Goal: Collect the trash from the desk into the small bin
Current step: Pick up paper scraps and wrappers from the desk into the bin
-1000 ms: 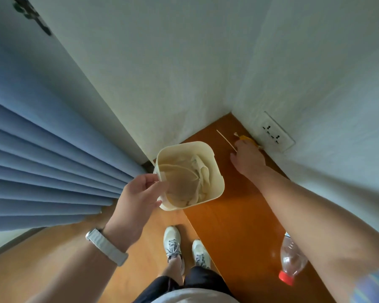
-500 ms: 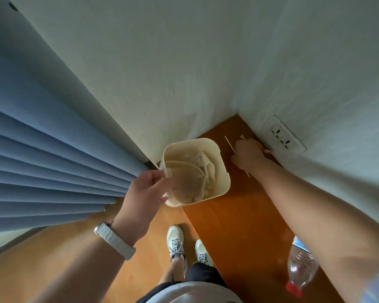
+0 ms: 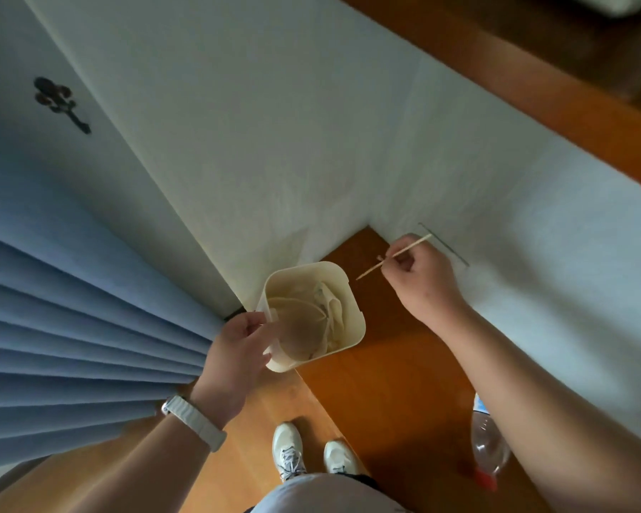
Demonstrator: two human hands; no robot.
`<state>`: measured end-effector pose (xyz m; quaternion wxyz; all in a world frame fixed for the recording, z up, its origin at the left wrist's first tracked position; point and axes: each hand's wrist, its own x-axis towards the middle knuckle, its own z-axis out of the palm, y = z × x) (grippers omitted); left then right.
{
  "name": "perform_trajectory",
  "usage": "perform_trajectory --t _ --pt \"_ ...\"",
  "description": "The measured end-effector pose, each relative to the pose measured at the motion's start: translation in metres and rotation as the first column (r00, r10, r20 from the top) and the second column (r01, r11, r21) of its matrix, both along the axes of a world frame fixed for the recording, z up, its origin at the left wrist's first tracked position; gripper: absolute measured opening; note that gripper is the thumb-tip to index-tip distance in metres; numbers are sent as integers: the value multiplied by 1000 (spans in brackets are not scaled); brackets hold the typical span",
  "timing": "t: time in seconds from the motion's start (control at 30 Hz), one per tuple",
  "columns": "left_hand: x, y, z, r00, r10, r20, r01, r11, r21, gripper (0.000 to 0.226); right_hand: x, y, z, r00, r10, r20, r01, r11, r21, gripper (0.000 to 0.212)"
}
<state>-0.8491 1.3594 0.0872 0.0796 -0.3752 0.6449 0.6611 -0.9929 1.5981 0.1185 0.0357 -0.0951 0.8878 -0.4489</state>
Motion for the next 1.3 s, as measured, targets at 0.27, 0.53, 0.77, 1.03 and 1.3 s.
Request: perform_trajectory --t 0.27,0.53,0.77,1.03,1.3 --pt "-1 -15 6 995 -77 -56 78 997 11 34 28 -26 20 998 62 7 -62 998 24 12" --pt "7 -25 5 995 -86 -47 88 995 48 35 28 -55 -4 991 105 88 -119 979 164 7" --pt "0 -31 -7 997 -74 7 74 997 15 17 17 -45 -14 983 138 123 -162 965 208 18" --pt "-24 -25 -16 998 -25 57 24 999 28 18 -25 -11 -51 983 132 127 -162 951 264 36" --pt "-37 -19 -20 997 -12 79 11 1000 23 23 -76 18 -122 980 137 145 -198 743 639 50"
